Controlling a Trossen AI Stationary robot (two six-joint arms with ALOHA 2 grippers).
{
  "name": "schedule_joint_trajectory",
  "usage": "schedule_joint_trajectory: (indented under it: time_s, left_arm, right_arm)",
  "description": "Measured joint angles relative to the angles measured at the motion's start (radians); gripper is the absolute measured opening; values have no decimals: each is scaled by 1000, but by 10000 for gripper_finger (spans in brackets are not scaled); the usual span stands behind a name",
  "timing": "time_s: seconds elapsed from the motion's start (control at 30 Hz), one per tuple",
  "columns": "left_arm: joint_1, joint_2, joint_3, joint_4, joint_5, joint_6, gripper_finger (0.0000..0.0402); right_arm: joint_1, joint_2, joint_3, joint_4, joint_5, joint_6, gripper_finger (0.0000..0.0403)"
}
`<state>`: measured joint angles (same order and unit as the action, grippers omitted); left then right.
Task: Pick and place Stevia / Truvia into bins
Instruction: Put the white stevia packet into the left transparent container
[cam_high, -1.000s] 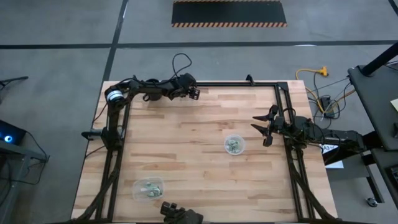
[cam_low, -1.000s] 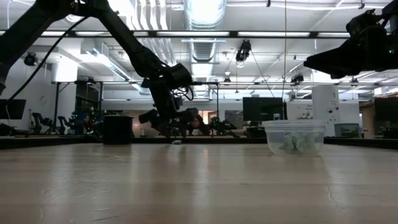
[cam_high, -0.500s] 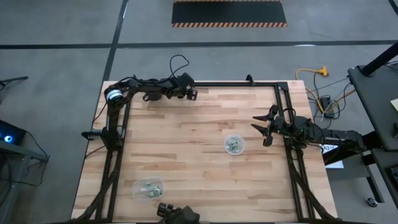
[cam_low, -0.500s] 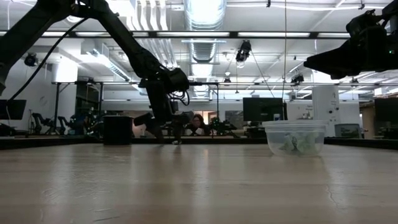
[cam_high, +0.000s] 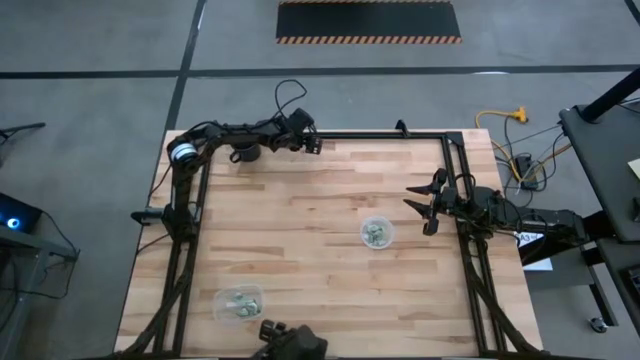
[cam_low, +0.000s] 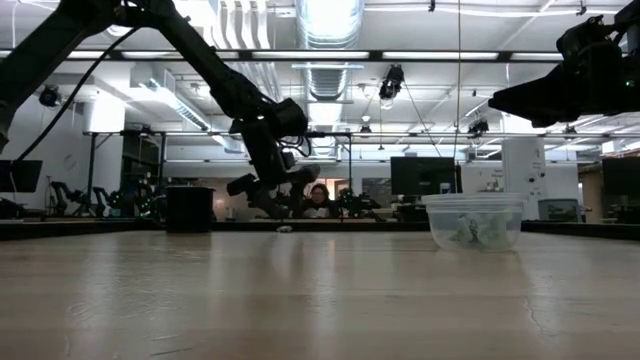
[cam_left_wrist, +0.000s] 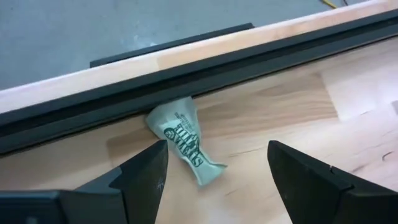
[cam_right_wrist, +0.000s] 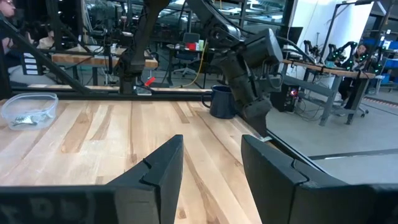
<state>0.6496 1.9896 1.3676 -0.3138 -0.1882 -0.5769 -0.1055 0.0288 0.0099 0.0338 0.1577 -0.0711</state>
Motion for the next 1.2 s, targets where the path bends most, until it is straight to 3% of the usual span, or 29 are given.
schedule_joint_trajectory:
  time_s: [0.13,0.37,0.8,1.2]
  left_arm:
    - [10,21,28,-31,26,12,258]
    - [12,106,117,-45,163,72,258]
    - [14,116,189,-203,94,79,258]
    - [20,116,191,-198,118,60,253]
  right_arm:
    - [0,0,0,0,0,0,153]
    - [0,0,0,0,0,0,153]
    - [0,0,0,0,0,0,153]
    - [0,0,0,0,0,0,153]
